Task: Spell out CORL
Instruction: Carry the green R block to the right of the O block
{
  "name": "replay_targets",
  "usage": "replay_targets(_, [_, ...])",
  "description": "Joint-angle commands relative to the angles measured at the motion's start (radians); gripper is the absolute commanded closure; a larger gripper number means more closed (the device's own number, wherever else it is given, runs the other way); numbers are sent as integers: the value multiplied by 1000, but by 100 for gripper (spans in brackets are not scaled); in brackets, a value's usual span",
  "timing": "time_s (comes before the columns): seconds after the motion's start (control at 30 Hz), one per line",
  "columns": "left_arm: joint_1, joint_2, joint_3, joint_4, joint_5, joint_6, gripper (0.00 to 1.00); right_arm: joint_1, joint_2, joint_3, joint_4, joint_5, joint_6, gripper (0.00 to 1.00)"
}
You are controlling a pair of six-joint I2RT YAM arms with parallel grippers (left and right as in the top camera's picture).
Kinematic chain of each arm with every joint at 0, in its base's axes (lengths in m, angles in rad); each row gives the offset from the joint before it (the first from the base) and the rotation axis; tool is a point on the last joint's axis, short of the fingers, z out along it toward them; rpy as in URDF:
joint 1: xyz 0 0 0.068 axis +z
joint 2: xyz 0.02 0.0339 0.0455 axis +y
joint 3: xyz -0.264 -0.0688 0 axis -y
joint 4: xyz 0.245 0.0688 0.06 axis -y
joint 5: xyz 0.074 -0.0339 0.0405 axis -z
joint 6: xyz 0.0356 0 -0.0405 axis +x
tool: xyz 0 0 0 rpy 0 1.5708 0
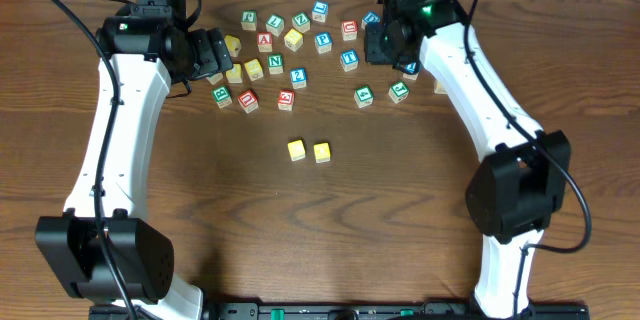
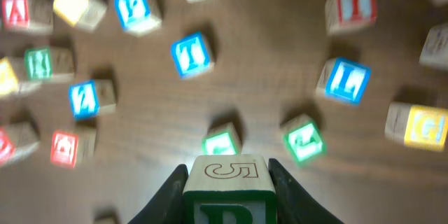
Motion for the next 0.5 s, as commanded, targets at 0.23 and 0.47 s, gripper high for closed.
replay_targets(0.23, [-2,-4,-7,-2,-6,-2,2,146,22,-94,-140,-47,3,72])
replay_targets(0.47, [-2,-4,-7,-2,-6,-2,2,205,22,-187,-101,-47,4,71])
